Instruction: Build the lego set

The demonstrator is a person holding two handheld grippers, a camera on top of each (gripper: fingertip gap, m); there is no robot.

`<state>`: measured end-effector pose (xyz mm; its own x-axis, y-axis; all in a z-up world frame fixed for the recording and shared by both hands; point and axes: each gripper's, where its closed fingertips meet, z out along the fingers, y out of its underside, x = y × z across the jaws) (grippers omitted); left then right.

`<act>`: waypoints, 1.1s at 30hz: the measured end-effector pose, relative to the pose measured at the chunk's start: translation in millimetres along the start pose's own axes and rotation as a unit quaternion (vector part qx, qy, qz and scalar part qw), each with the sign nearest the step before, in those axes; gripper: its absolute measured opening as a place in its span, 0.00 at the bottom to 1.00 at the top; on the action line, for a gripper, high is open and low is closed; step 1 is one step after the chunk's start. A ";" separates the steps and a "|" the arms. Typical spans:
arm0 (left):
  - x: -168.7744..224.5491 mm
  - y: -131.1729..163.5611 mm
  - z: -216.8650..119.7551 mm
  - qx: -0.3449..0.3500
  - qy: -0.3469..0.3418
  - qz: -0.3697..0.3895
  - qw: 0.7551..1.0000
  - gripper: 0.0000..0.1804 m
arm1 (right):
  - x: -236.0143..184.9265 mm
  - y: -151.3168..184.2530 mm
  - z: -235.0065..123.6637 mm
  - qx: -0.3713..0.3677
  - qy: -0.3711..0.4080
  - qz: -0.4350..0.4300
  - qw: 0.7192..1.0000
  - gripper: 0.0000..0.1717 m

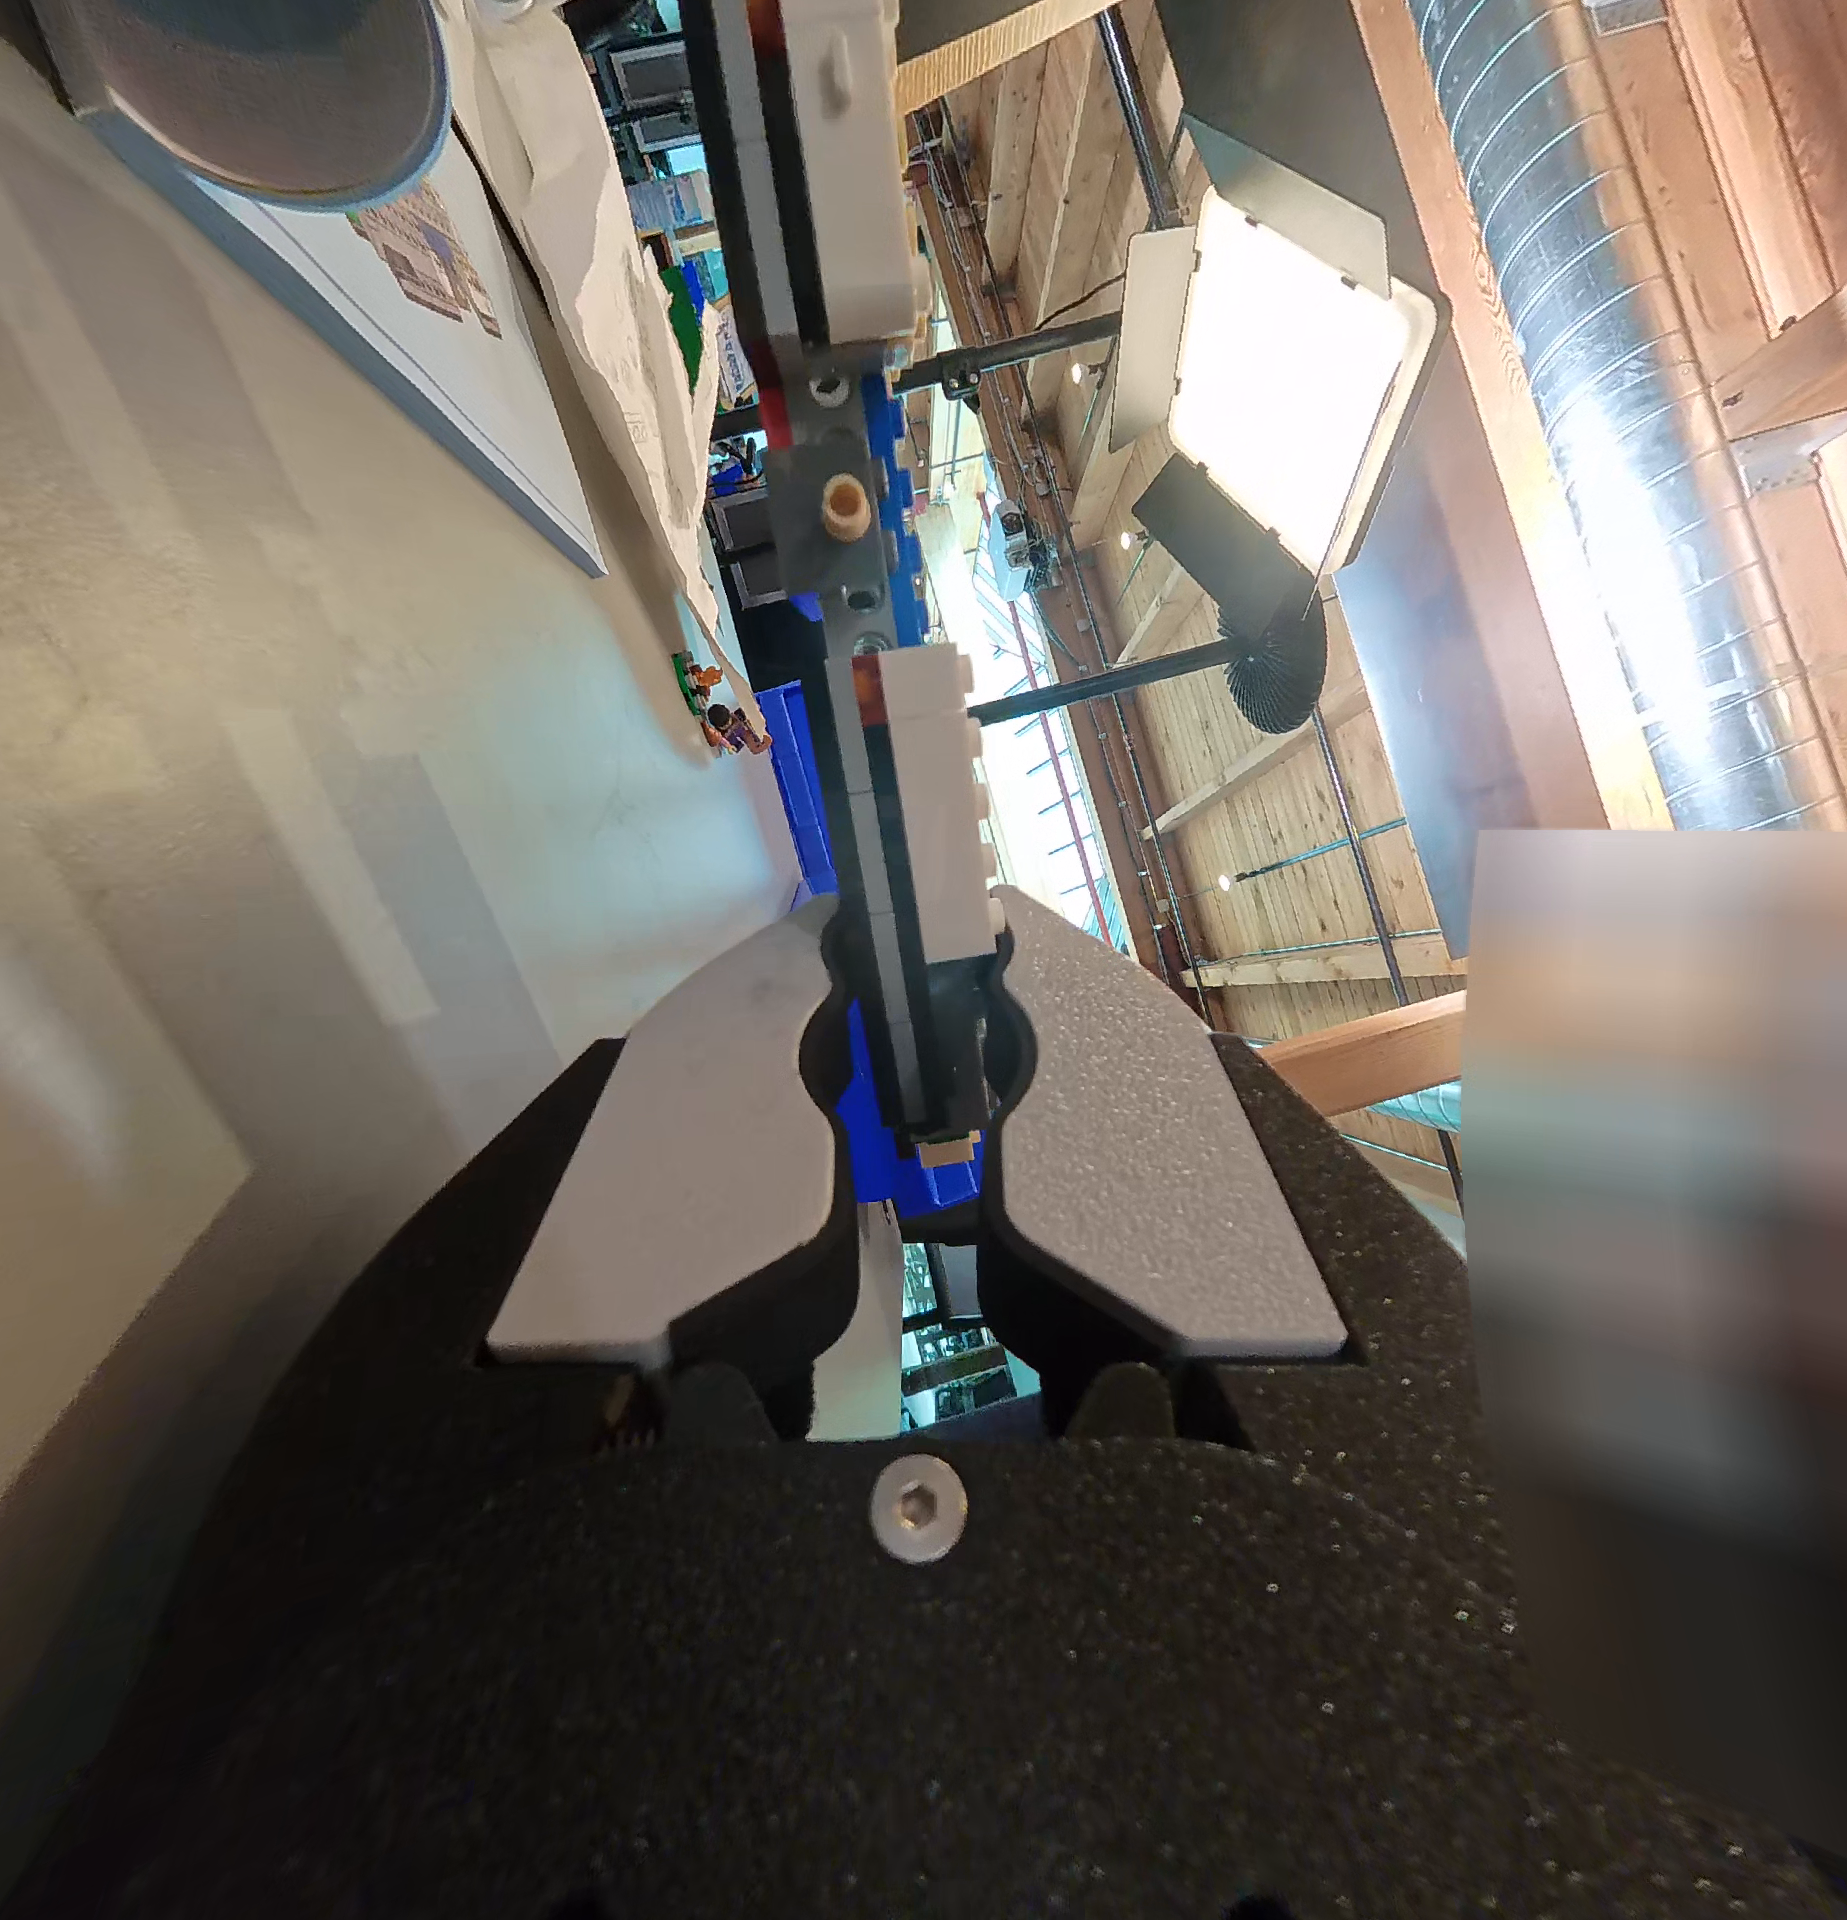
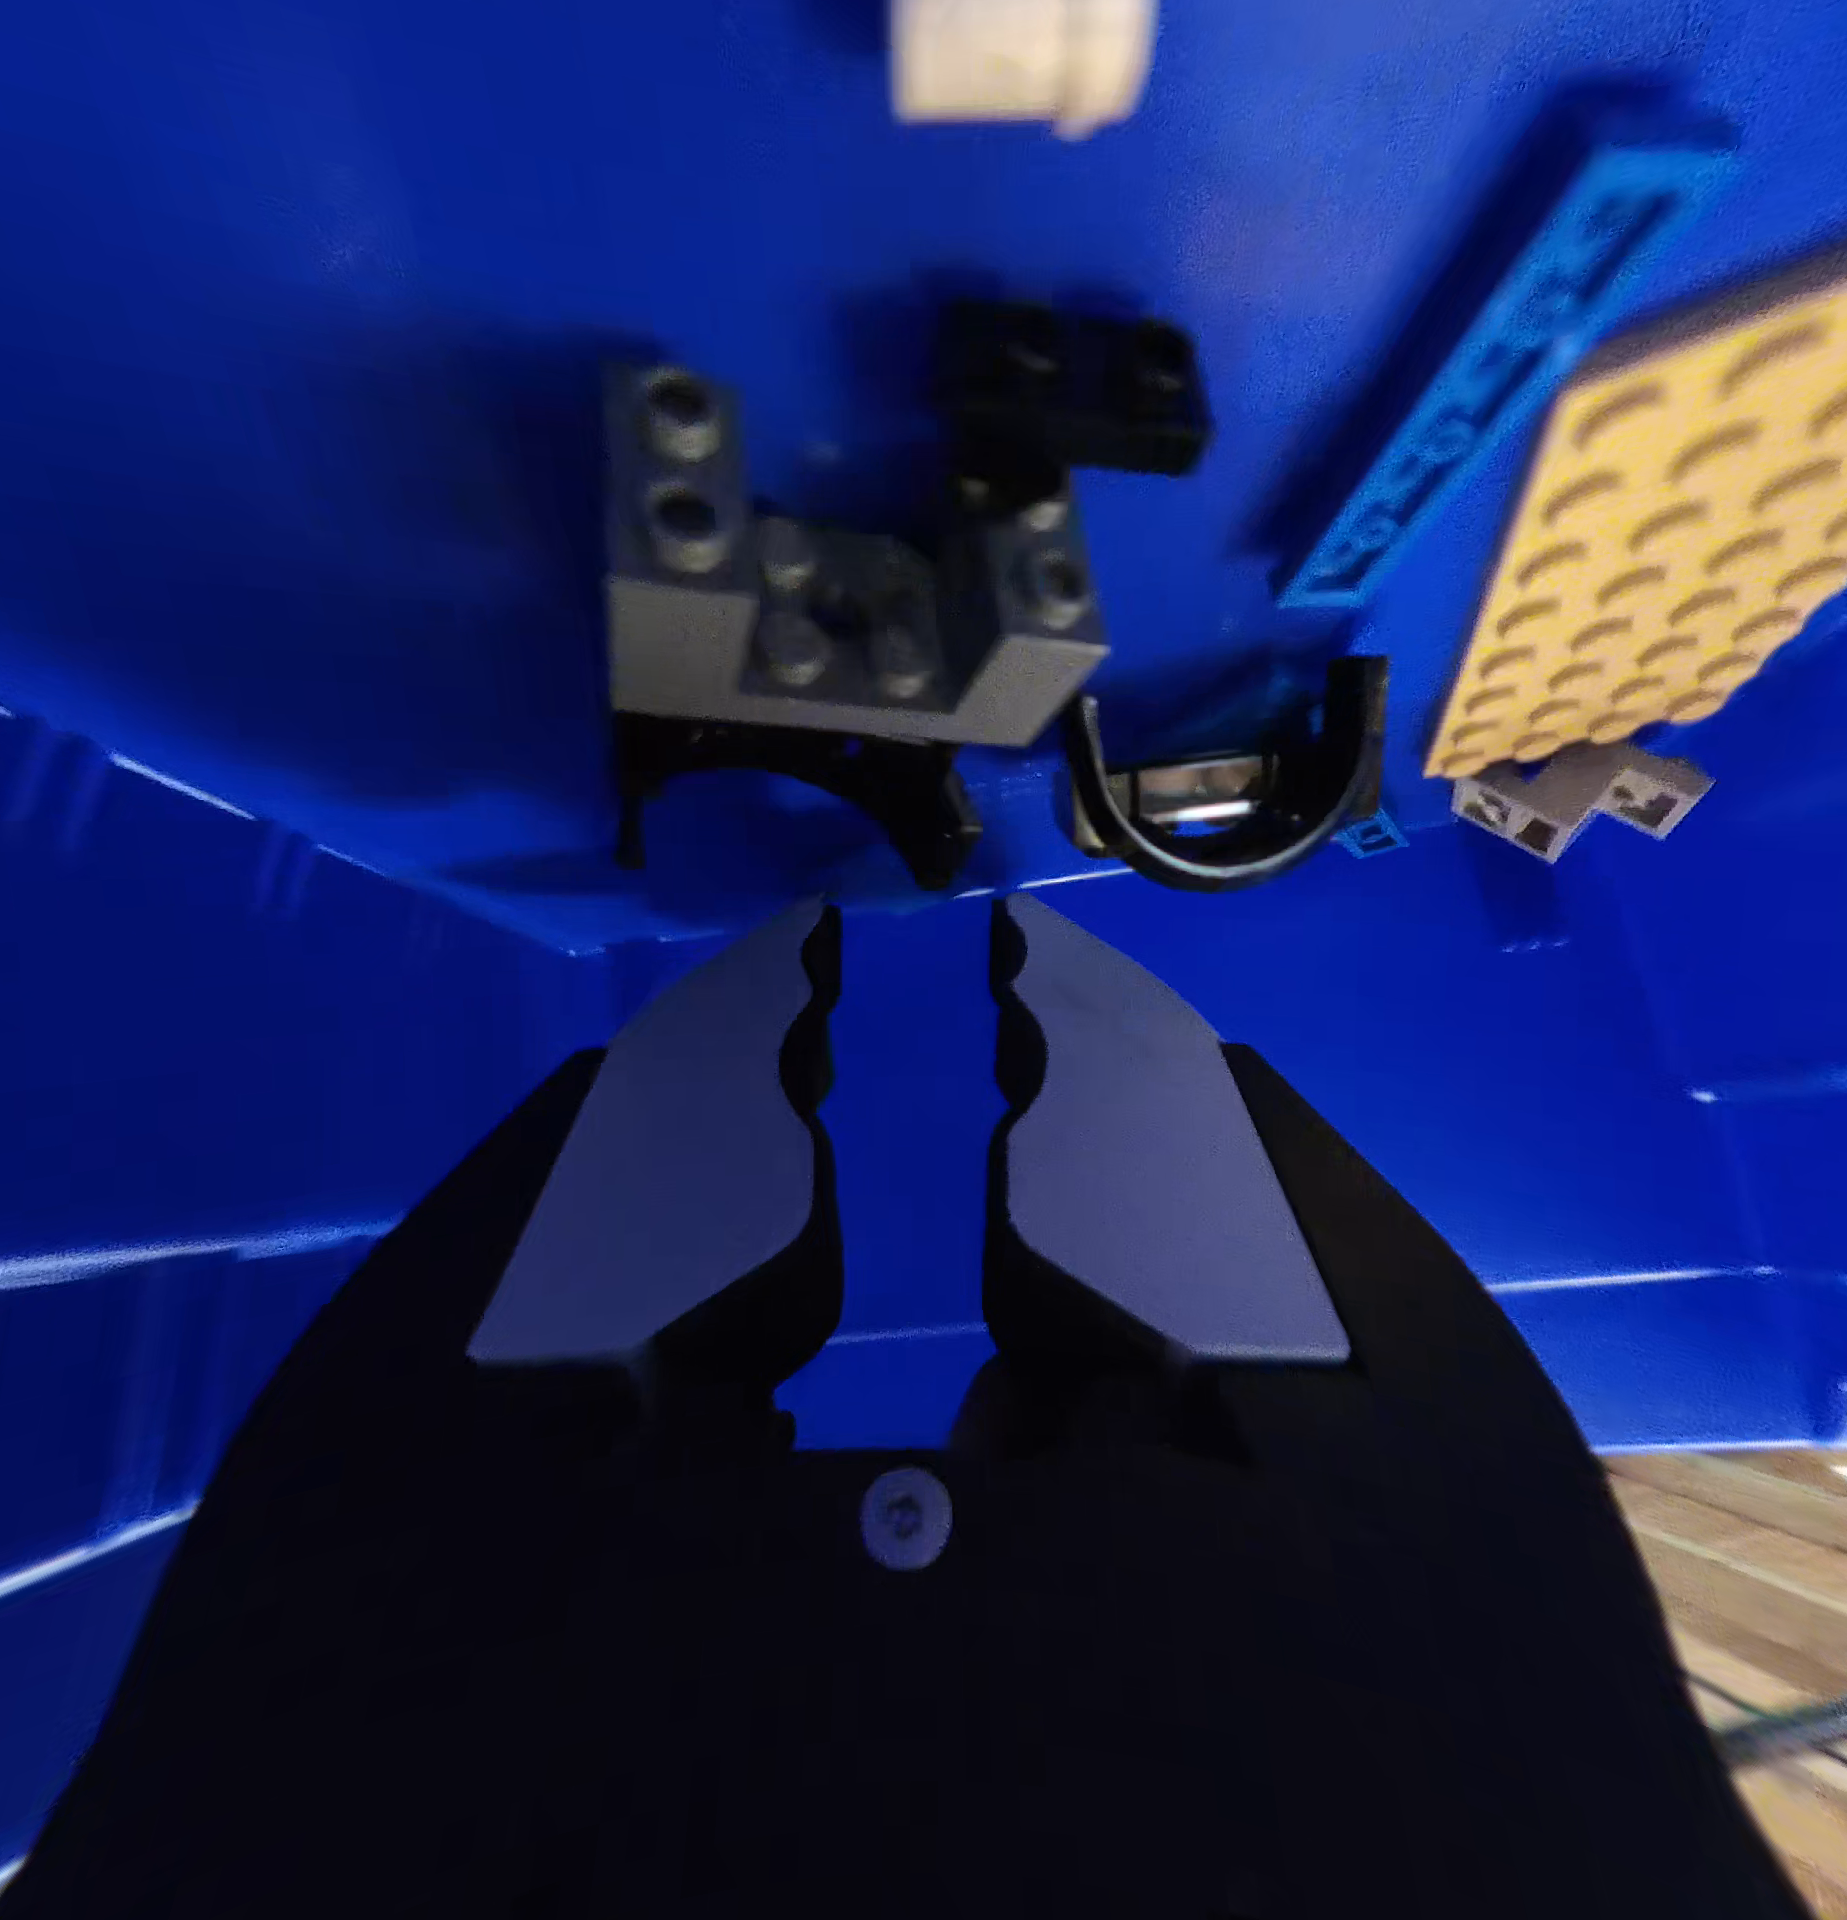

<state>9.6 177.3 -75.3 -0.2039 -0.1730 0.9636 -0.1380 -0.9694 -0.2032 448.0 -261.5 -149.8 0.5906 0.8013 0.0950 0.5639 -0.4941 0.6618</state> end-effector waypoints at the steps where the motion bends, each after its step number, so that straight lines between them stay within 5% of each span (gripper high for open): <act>1: 0.0 -0.2 -0.2 0.000 0.000 0.000 1.000 0.11 | 0.7 0.4 0.4 -0.004 0.007 -0.015 1.000 0.17; 7: 0.4 -0.4 0.1 0.001 0.003 -0.002 1.000 0.11 | -5.7 0.4 1.7 -0.011 -0.017 -0.026 0.999 0.10; 12: 1.0 -0.3 -0.6 0.001 0.004 -0.001 1.000 0.11 | 5.1 -18.1 -17.1 0.085 -0.028 0.057 0.994 0.09; 25: -0.4 1.2 0.3 -0.004 -0.002 0.000 1.000 0.12 | 6.4 -17.0 -12.9 0.106 -0.055 0.047 0.992 0.18; 33: -3.3 9.4 -0.7 -0.016 -0.024 -0.001 1.000 0.12 | -7.4 -17.4 -13.7 0.084 -0.106 0.074 0.988 0.00</act>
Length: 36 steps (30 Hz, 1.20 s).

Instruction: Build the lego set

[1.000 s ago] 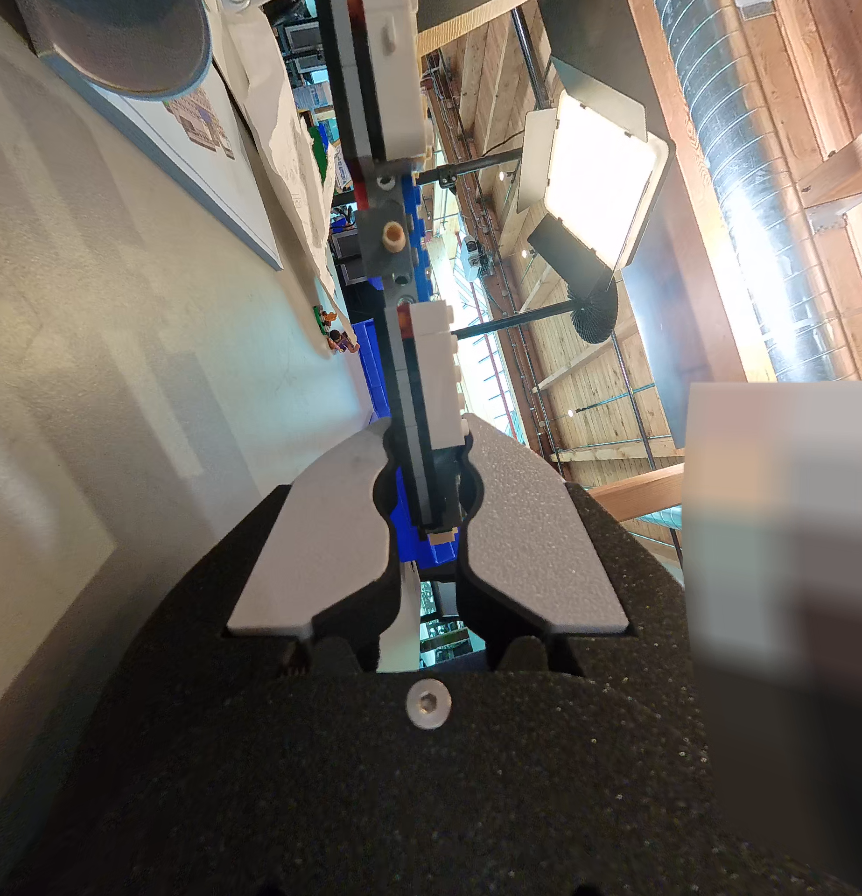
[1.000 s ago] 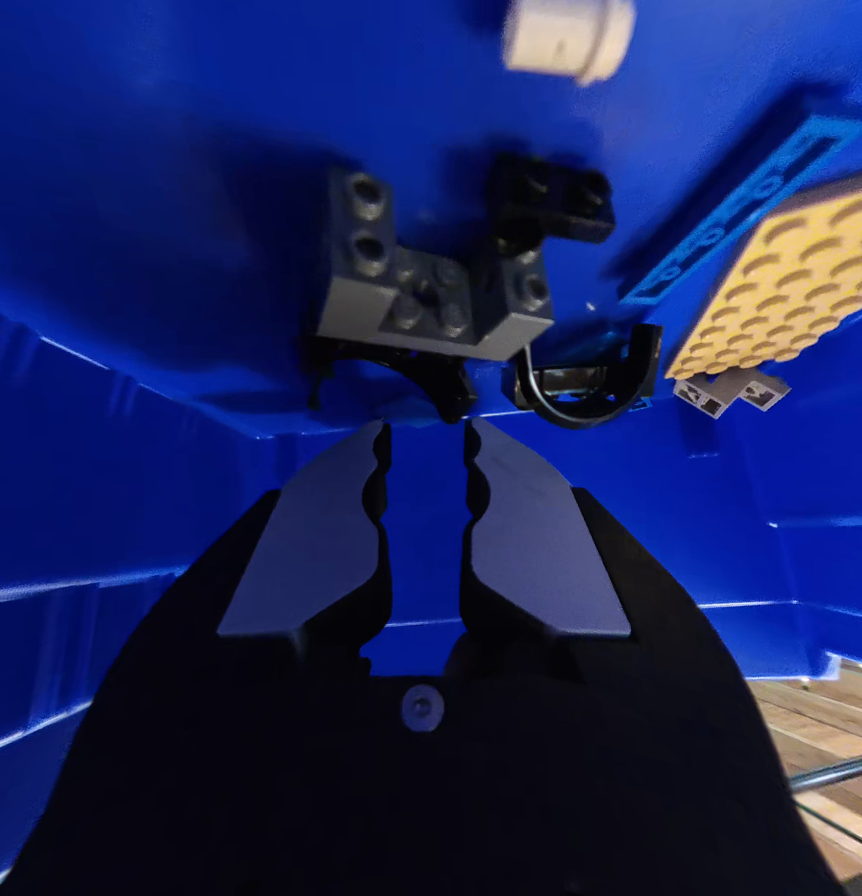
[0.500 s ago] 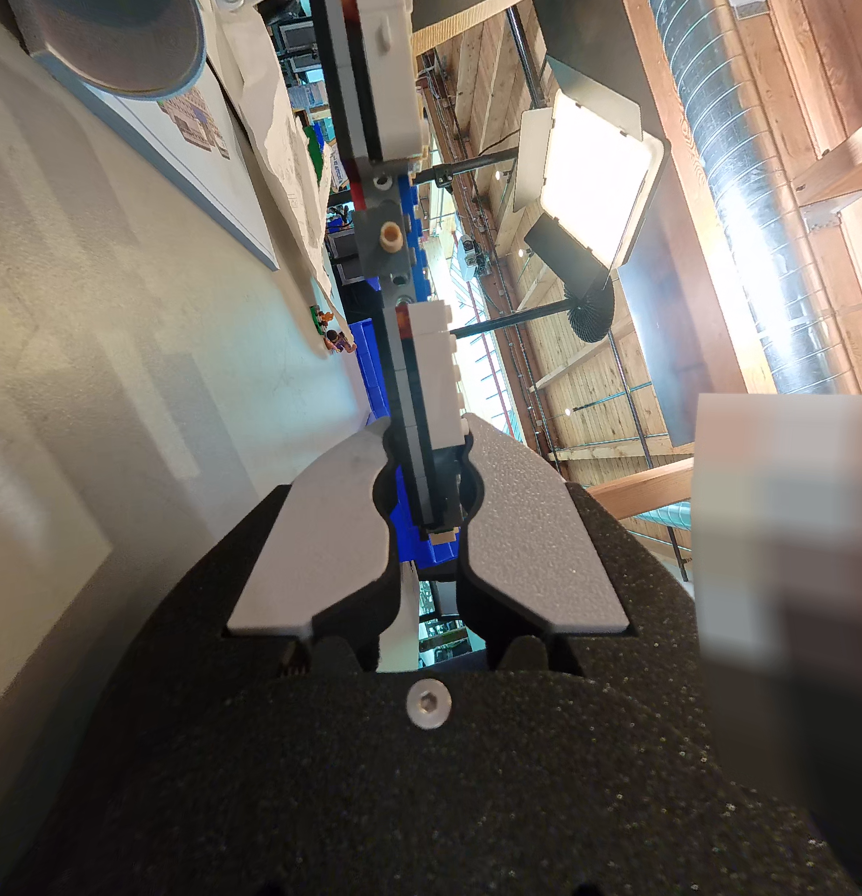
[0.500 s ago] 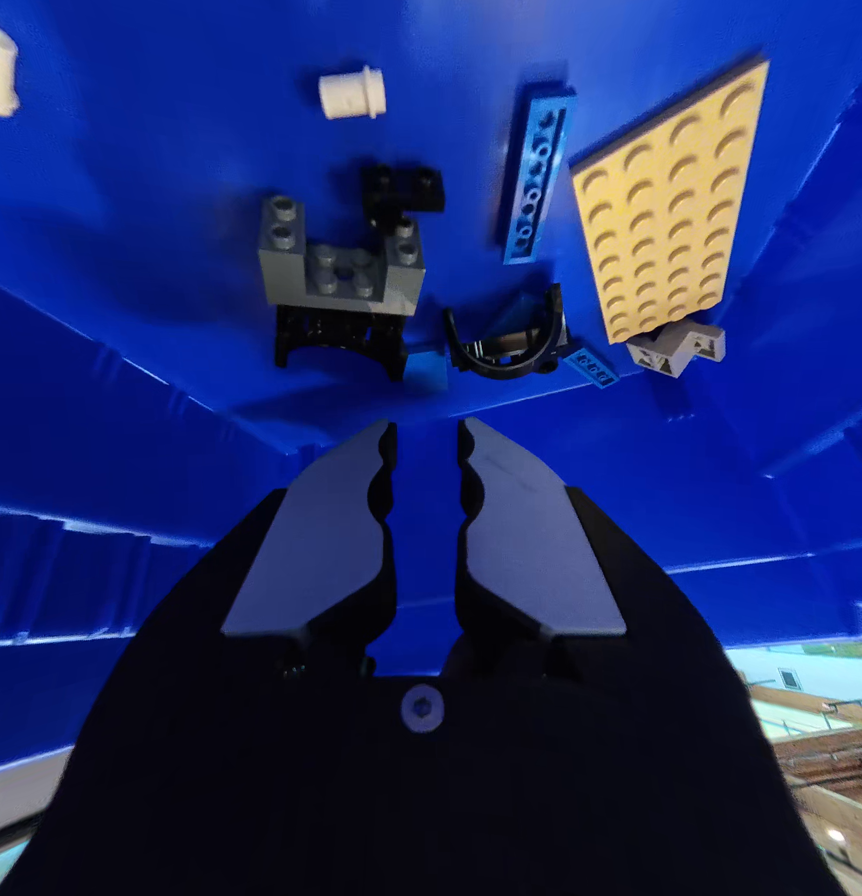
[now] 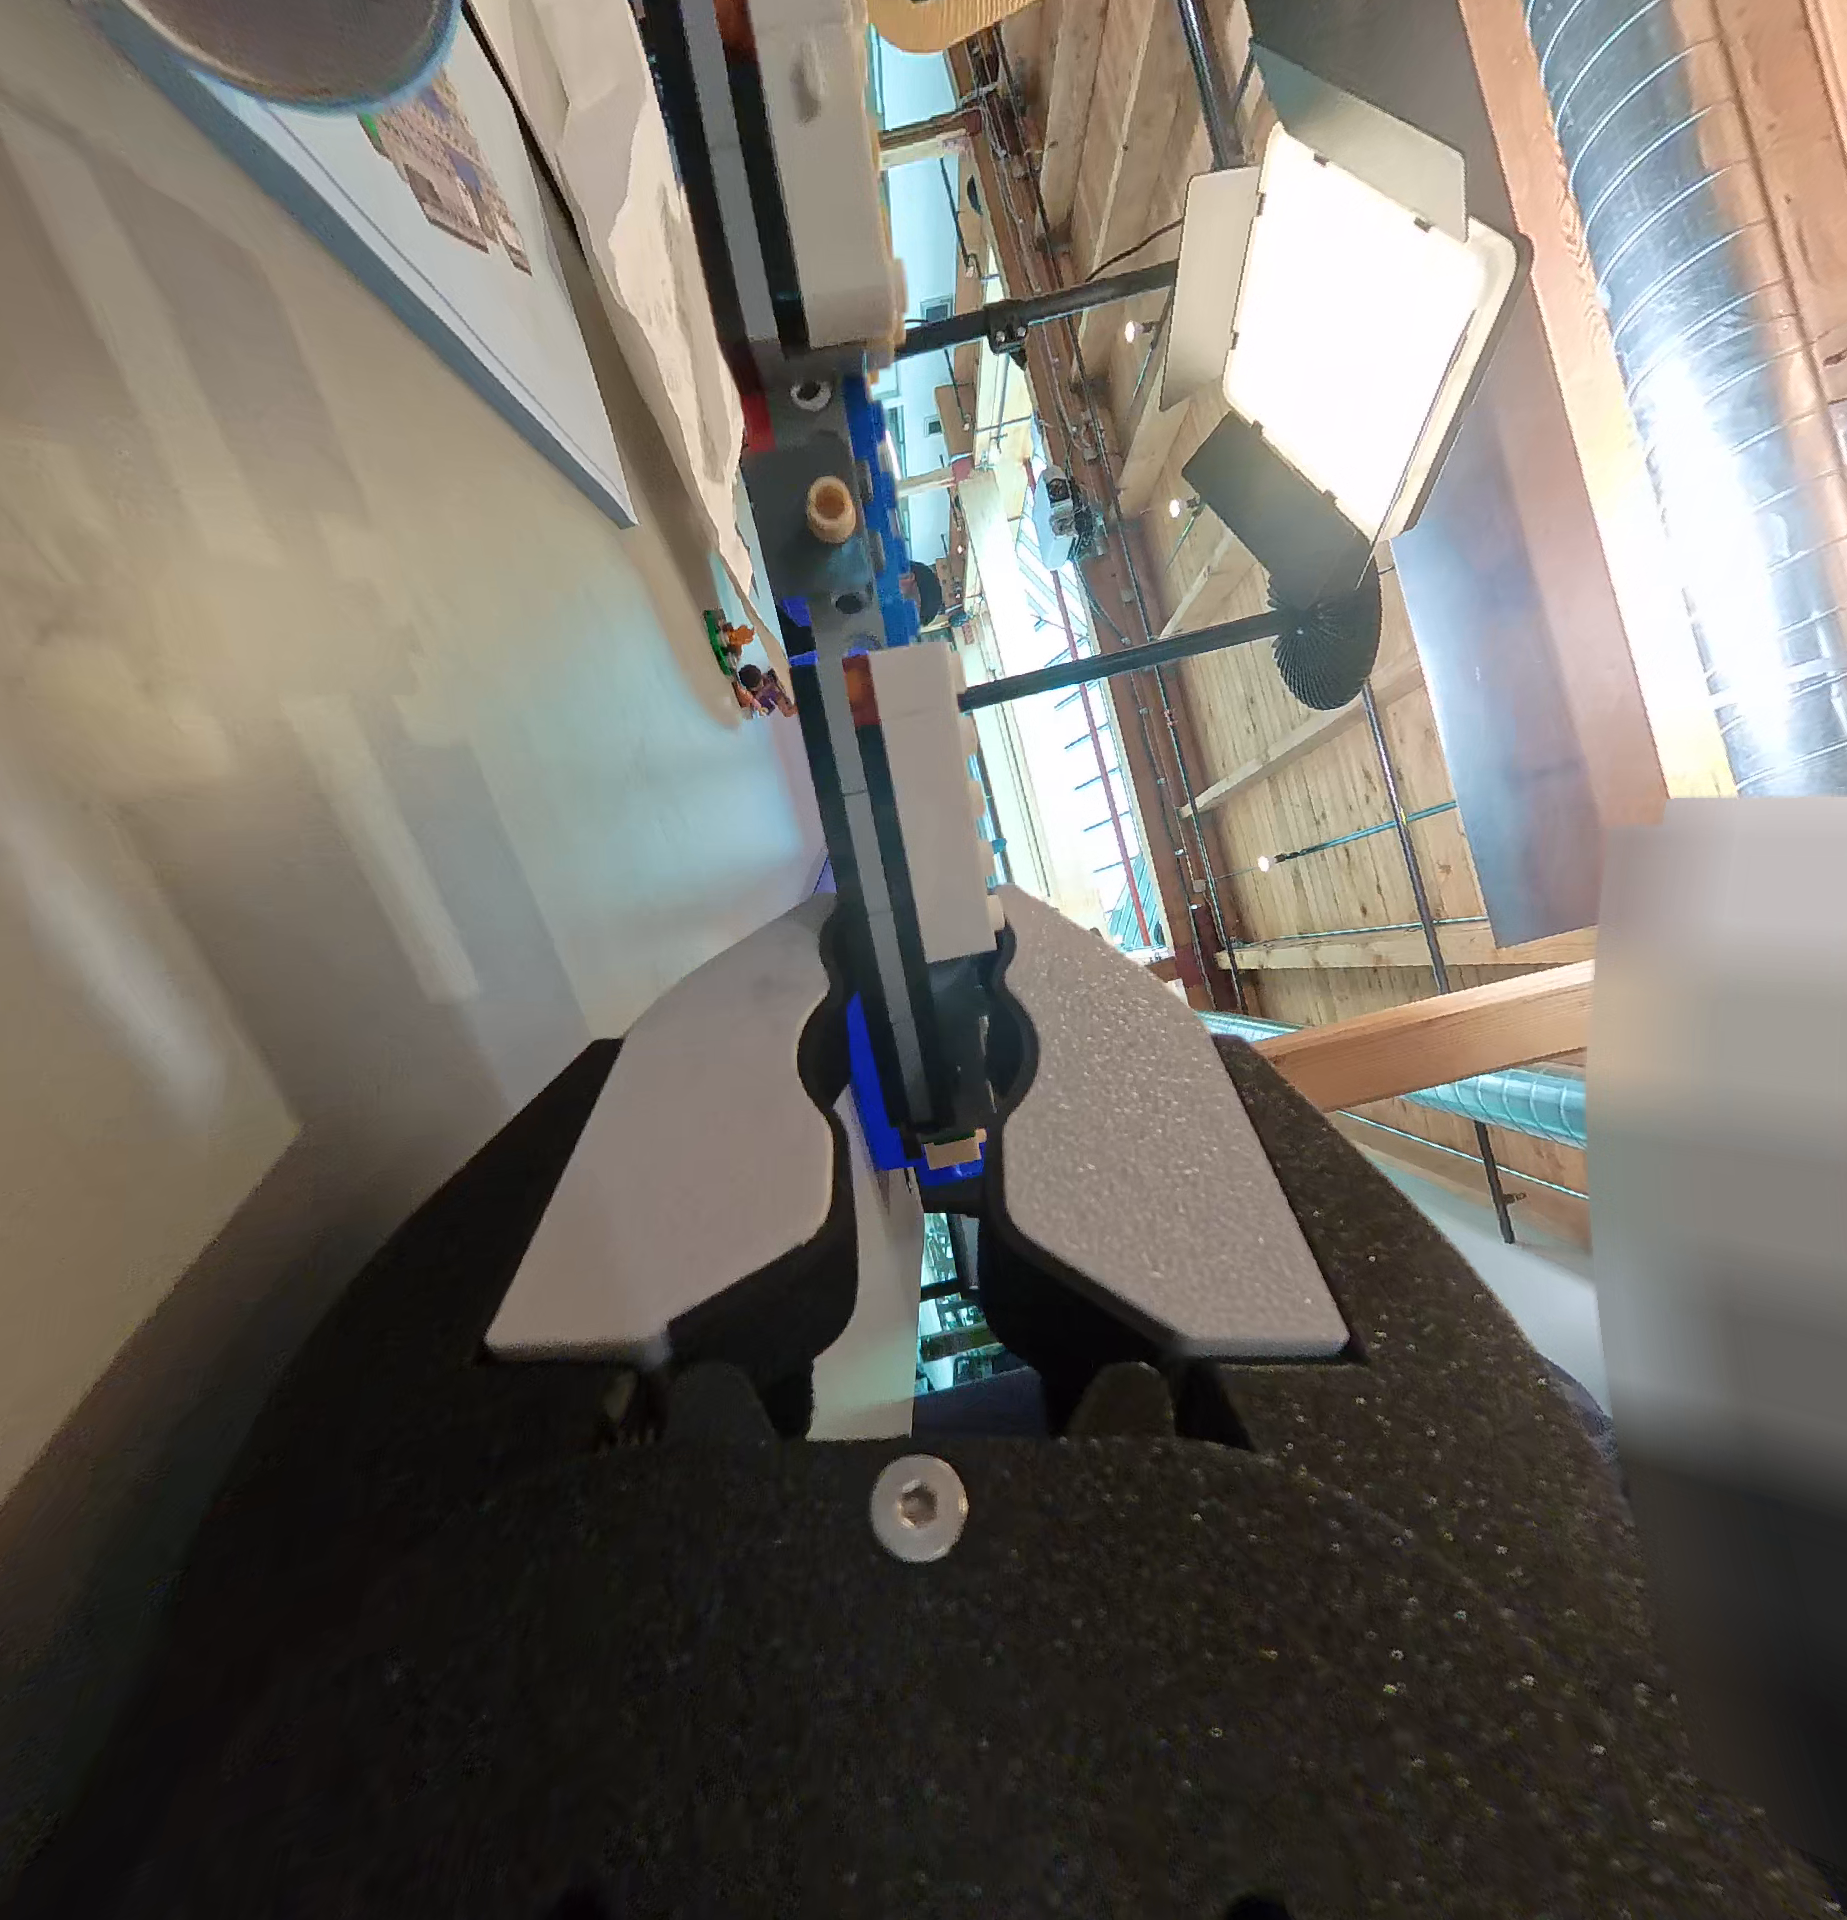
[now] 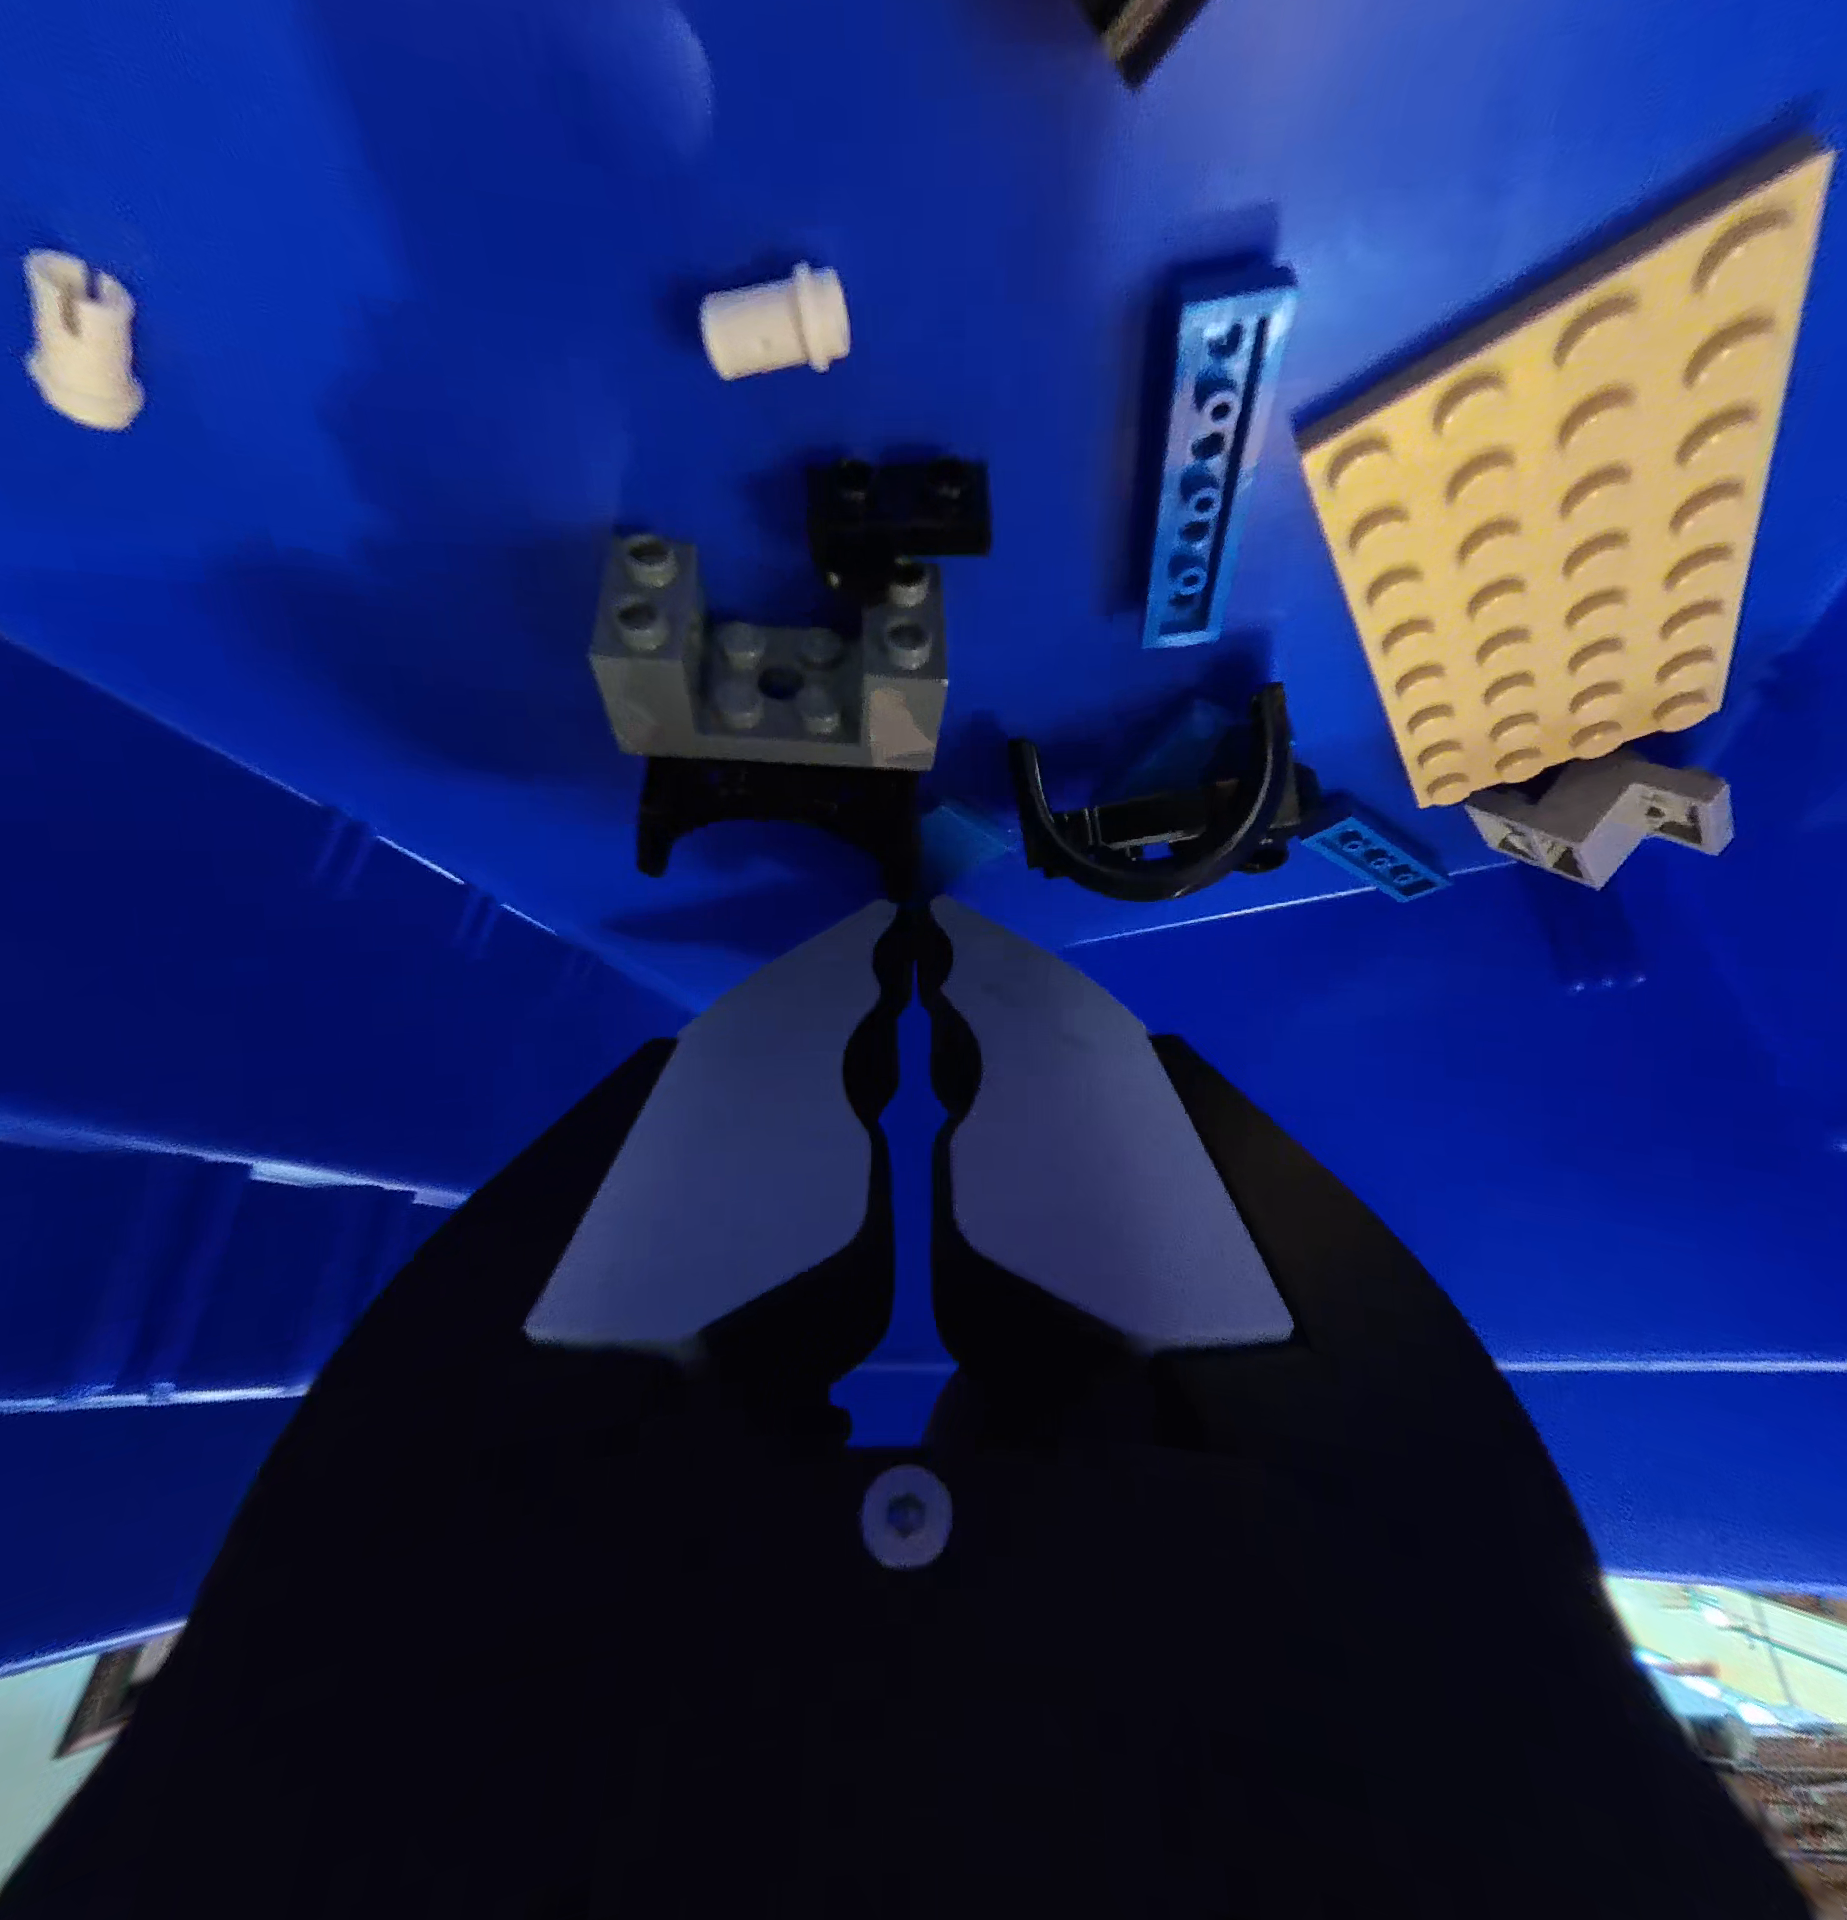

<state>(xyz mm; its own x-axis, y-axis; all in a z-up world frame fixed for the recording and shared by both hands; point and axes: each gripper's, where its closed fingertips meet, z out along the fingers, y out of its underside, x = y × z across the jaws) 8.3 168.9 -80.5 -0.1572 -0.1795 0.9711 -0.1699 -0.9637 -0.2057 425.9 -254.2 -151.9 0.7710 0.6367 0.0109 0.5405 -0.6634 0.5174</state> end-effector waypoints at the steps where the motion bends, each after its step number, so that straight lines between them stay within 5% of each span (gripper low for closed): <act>1: 0.4 1.8 -0.6 -0.002 0.000 -0.001 1.000 0.12 | -0.7 0.0 -0.1 0.003 -0.002 0.009 1.000 0.00; 26: 8.7 10.5 -6.5 -0.017 0.031 -0.008 0.999 0.12 | 4.1 -14.6 -63.2 0.137 0.032 0.080 0.987 0.00; 30: 9.7 9.3 -7.8 -0.012 0.035 -0.008 0.999 0.12 | 6.6 -6.3 -49.9 0.098 0.026 0.110 0.989 0.00; 36: 10.1 9.9 -7.8 -0.014 0.038 -0.009 0.999 0.12 | 2.1 3.7 -15.3 0.086 -0.041 0.188 0.977 0.14</act>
